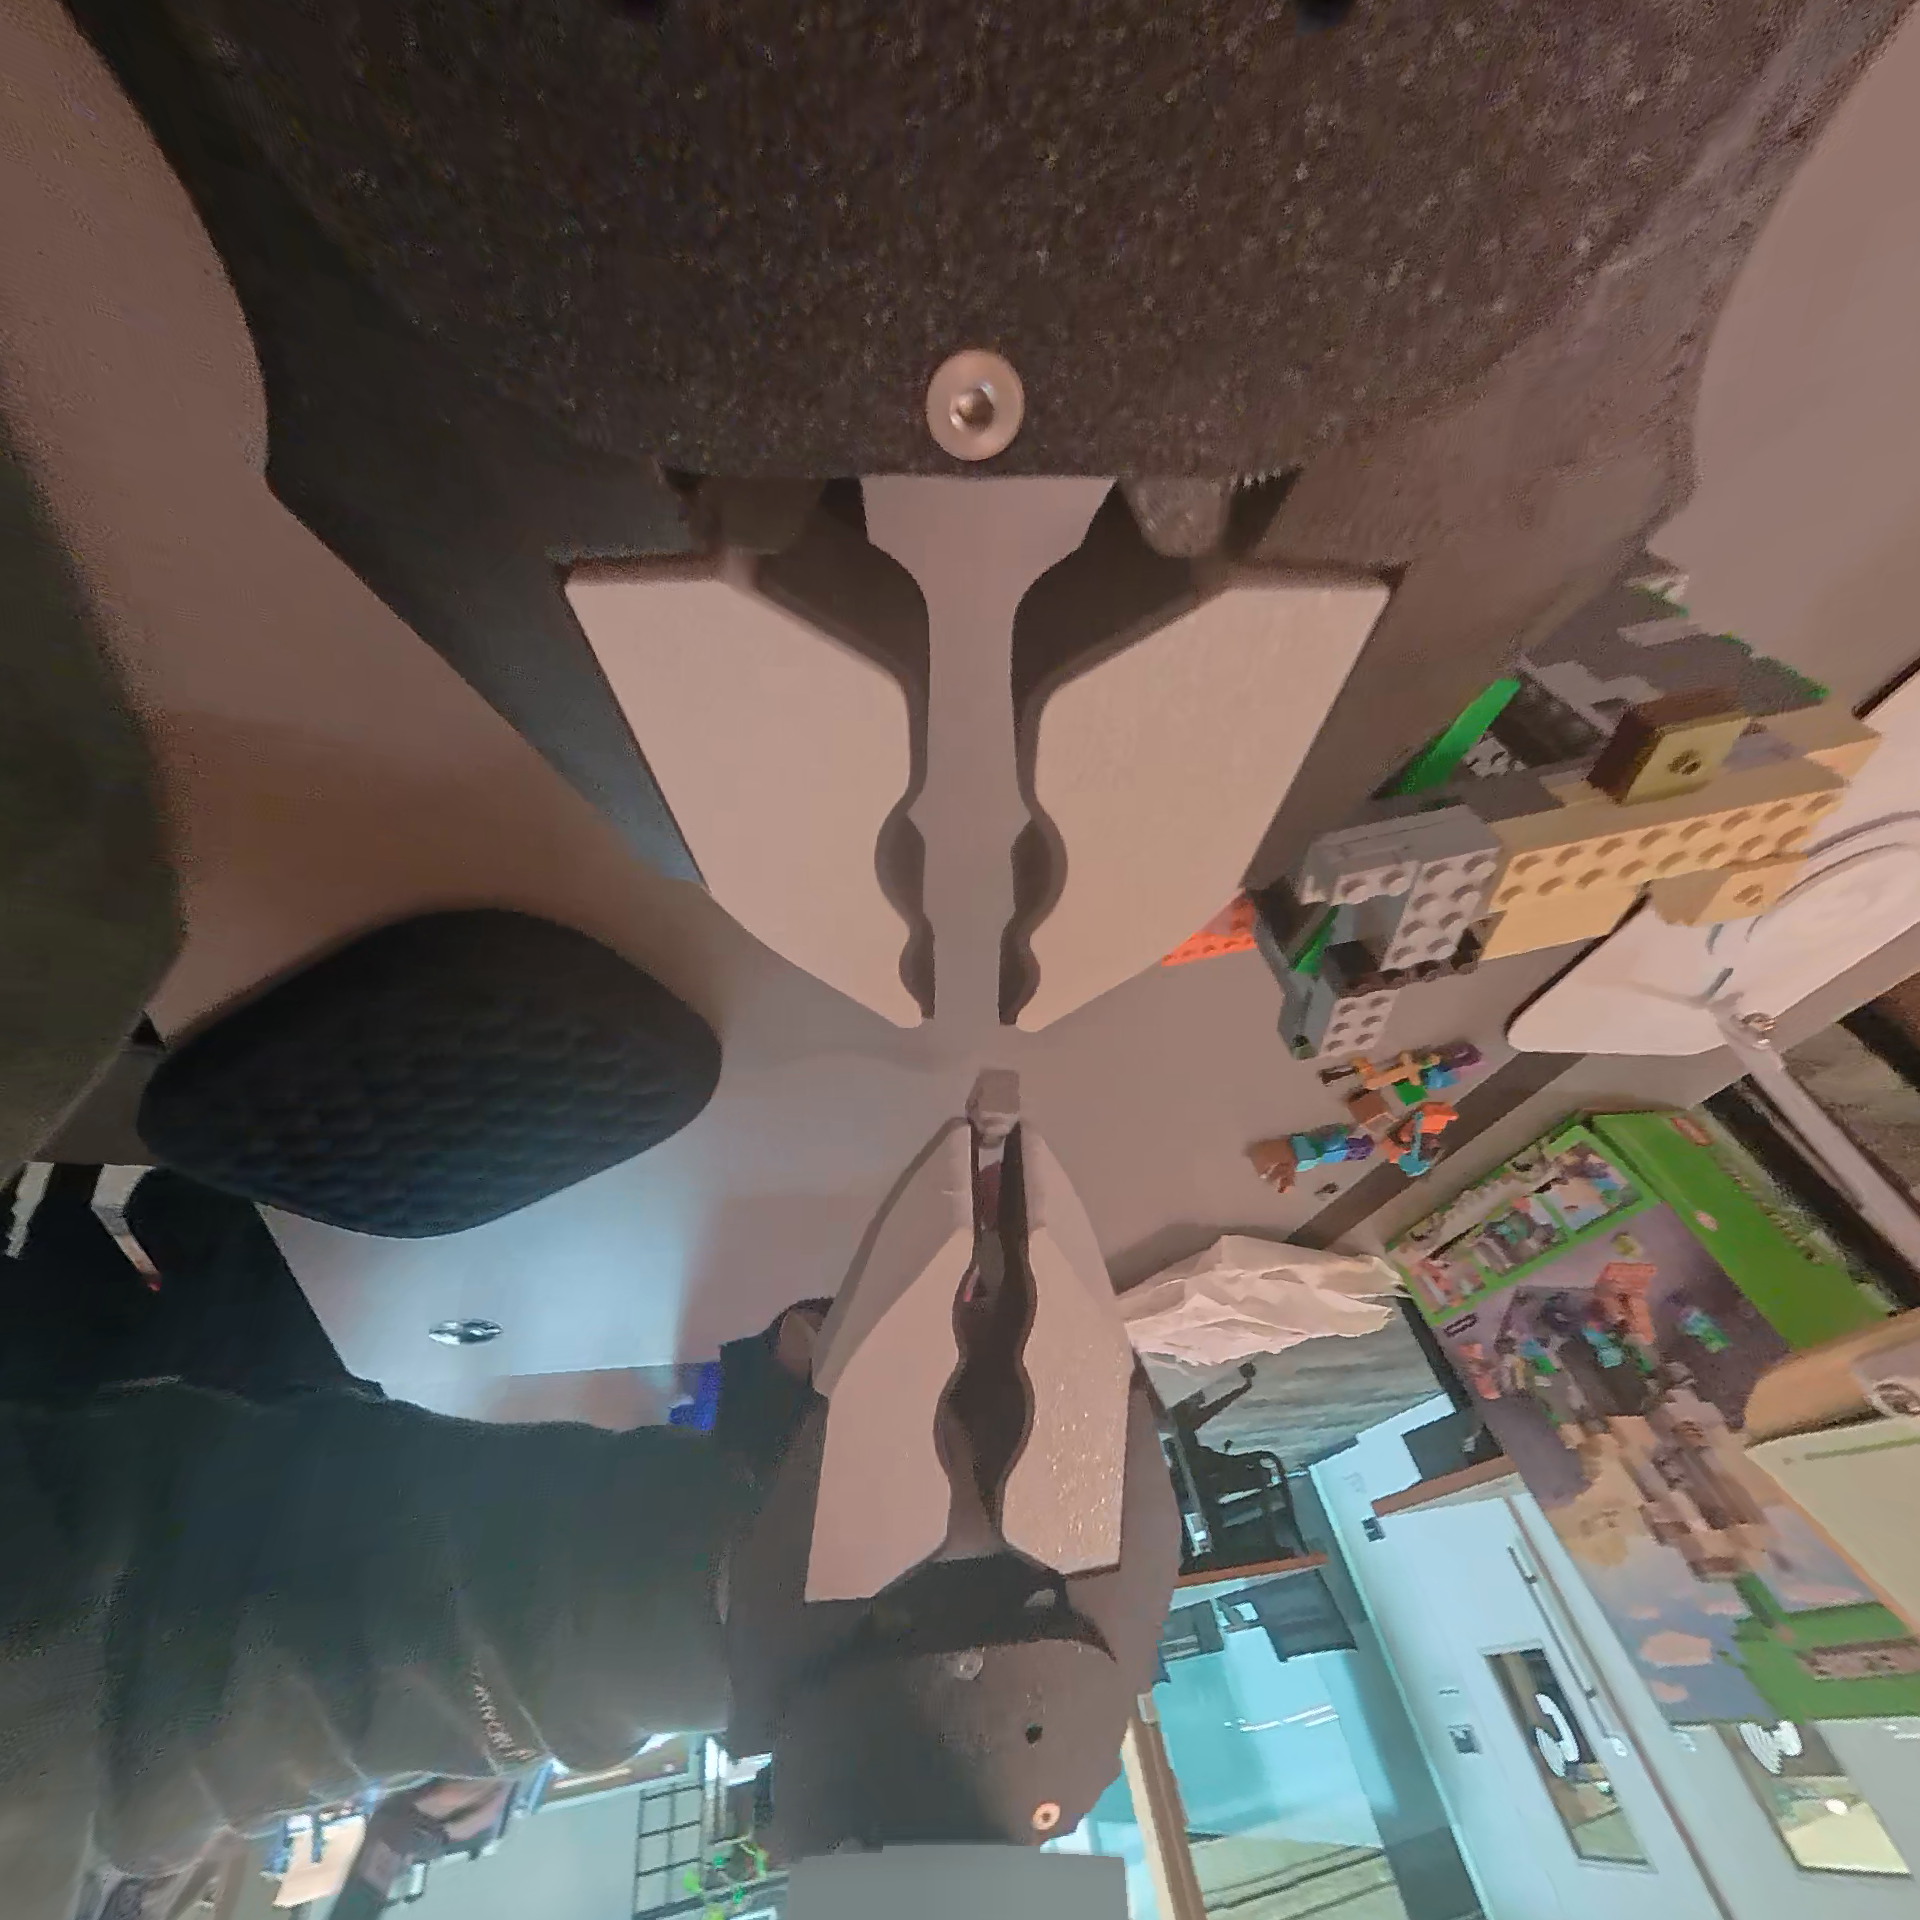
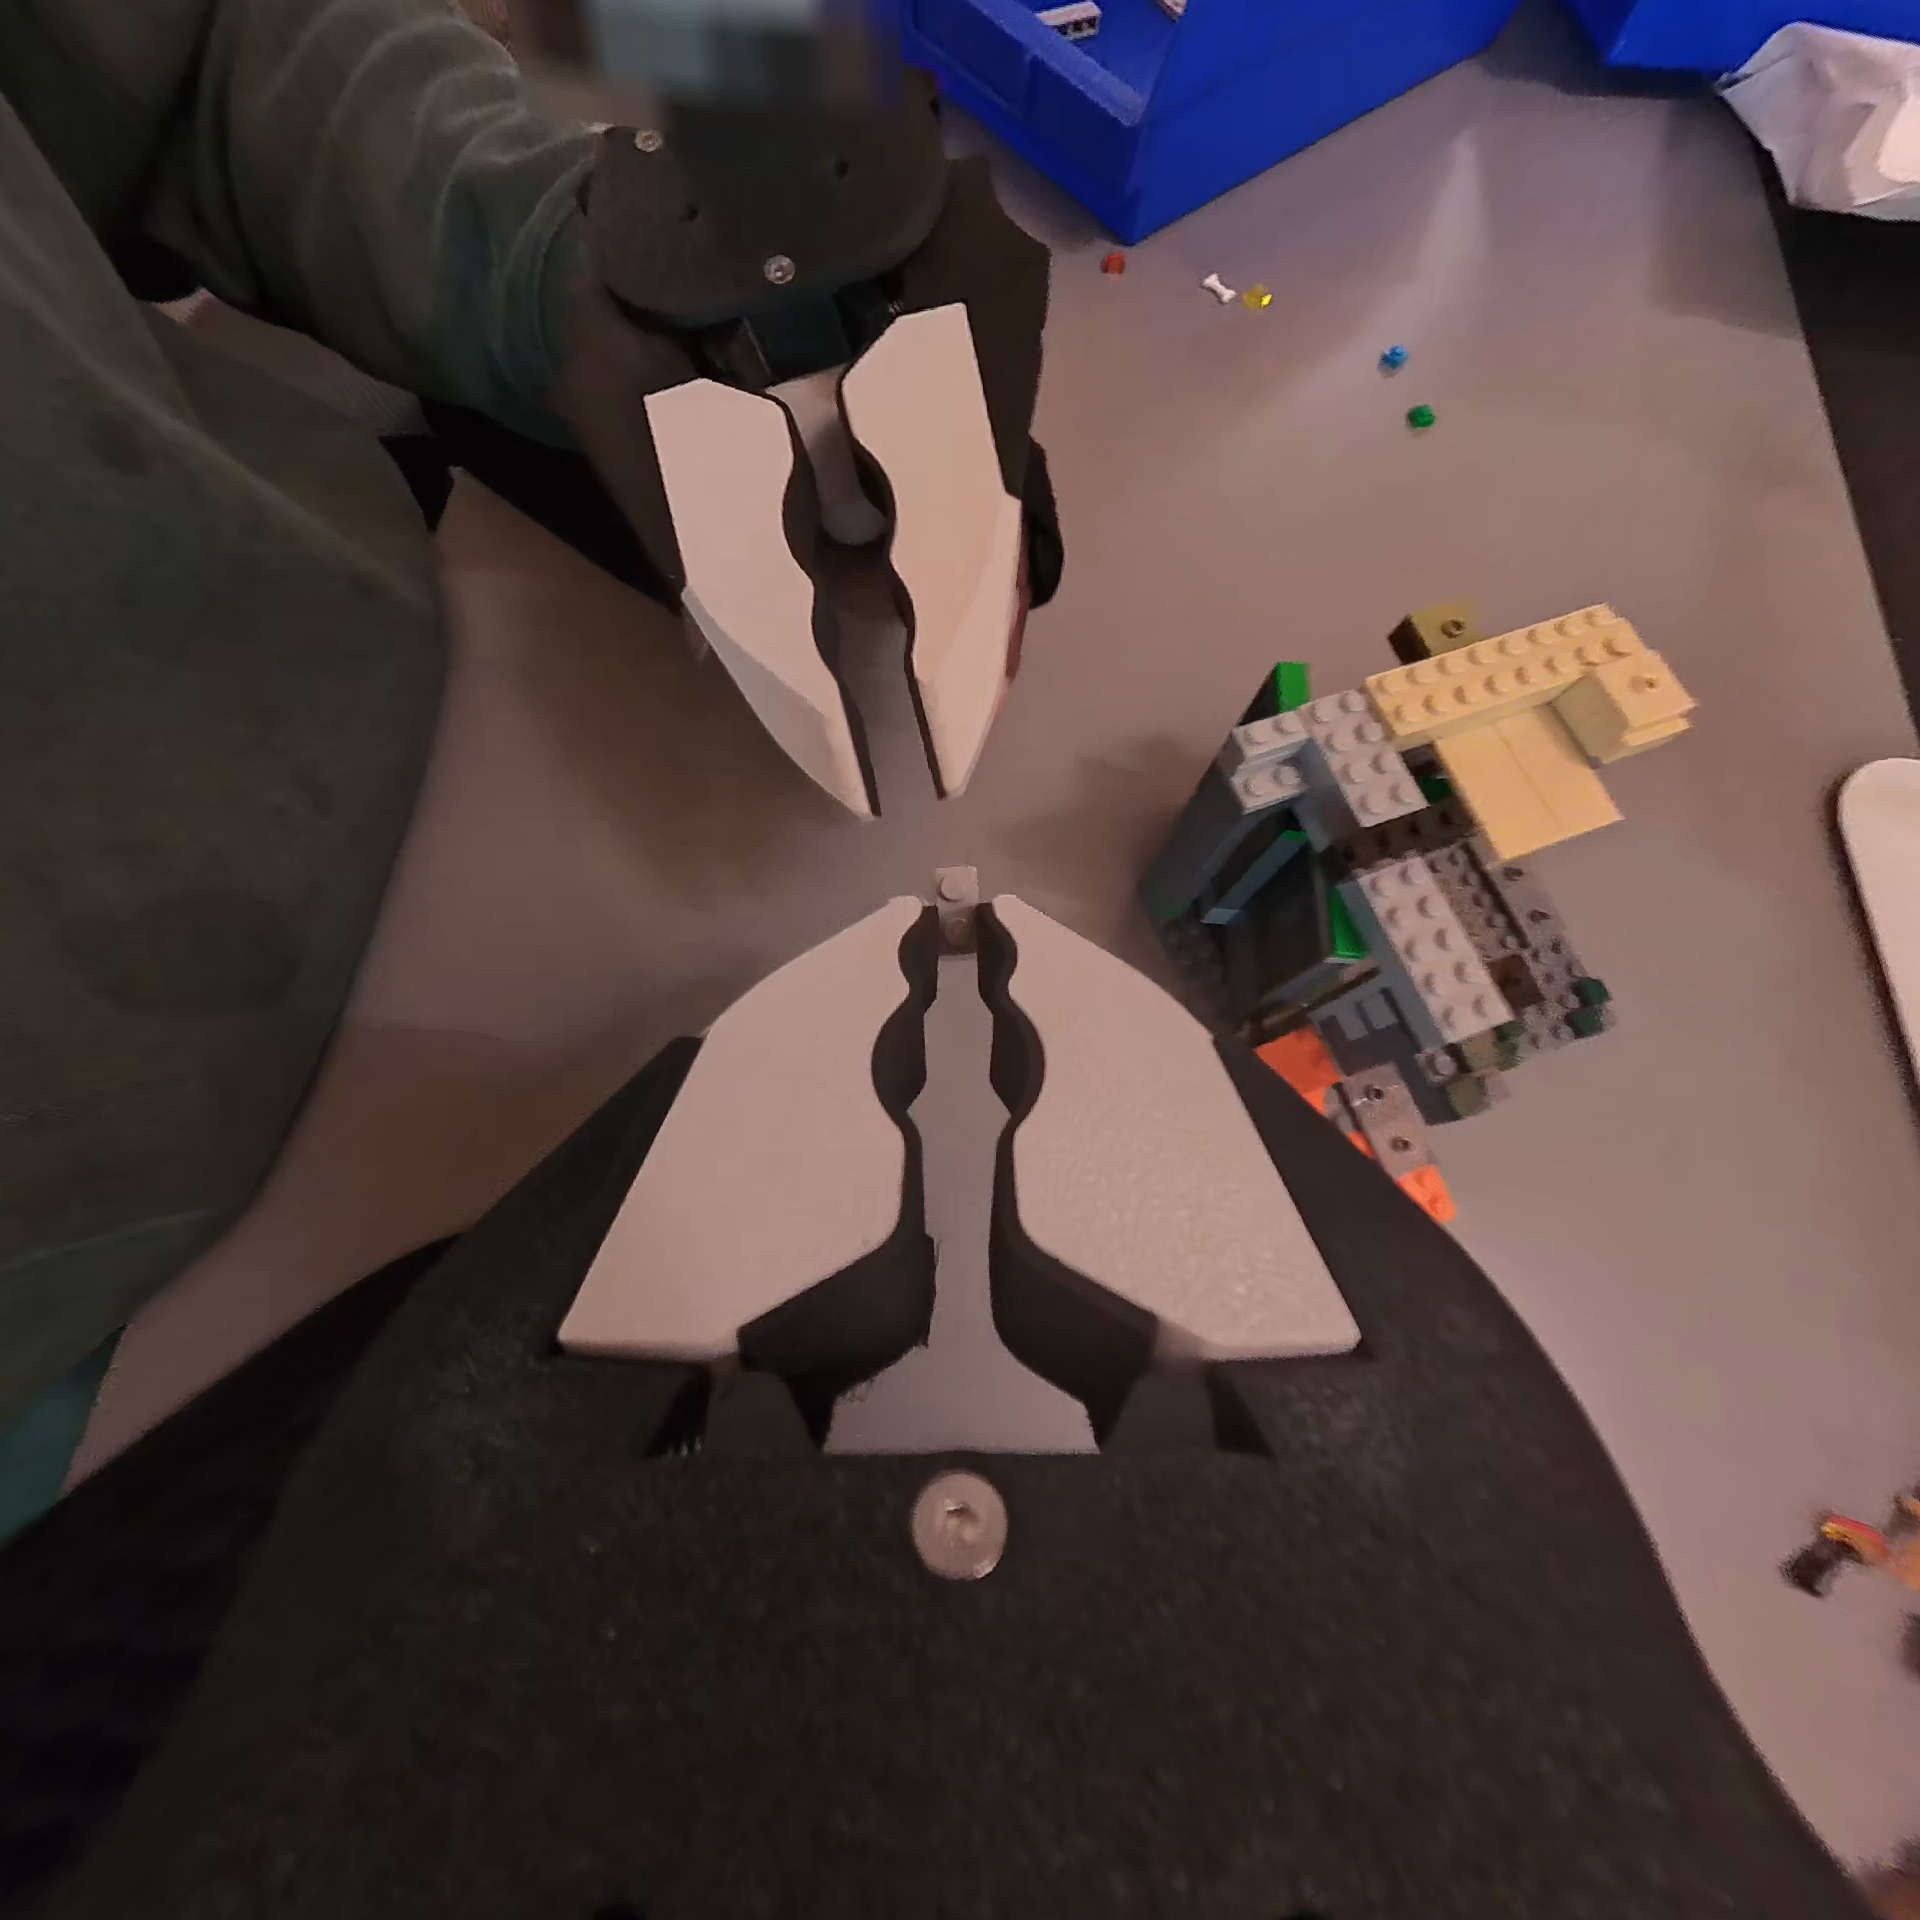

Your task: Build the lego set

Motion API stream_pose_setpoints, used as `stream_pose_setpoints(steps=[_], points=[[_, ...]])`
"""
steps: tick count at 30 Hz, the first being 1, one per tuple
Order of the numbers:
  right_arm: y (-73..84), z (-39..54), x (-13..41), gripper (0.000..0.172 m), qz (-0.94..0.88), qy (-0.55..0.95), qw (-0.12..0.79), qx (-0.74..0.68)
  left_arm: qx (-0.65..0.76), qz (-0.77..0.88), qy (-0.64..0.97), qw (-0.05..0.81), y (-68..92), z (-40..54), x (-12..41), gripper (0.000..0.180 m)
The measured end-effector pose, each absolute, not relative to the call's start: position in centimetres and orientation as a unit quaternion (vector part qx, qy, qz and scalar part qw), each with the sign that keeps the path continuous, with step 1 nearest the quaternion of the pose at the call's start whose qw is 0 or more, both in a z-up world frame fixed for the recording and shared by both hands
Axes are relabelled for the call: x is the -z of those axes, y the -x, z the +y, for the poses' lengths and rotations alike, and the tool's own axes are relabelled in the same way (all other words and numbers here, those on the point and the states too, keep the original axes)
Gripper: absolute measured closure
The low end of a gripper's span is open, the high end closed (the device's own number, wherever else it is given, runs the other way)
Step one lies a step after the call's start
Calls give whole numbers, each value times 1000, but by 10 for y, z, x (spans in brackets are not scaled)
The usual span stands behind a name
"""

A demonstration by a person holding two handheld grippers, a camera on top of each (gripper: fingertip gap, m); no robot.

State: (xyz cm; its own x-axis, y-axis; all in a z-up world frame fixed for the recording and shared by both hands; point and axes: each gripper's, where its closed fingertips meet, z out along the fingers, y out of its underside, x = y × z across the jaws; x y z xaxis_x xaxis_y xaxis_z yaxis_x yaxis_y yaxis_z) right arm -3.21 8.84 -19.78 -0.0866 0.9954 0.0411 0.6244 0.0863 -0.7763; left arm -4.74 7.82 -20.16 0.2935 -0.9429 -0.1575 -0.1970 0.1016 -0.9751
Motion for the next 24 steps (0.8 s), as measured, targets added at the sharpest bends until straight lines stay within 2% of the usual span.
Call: stream_pose_setpoints(steps=[11, 24], points=[[43, 140, 175, 165, -705, 592, 302, -246, 236, 424, 643, 592, 82, 123, 207, 178], [53, 169, 192, 165, -743, 586, 244, -211, 185, 387, 682, 592, 102, 147, 220, 168]])
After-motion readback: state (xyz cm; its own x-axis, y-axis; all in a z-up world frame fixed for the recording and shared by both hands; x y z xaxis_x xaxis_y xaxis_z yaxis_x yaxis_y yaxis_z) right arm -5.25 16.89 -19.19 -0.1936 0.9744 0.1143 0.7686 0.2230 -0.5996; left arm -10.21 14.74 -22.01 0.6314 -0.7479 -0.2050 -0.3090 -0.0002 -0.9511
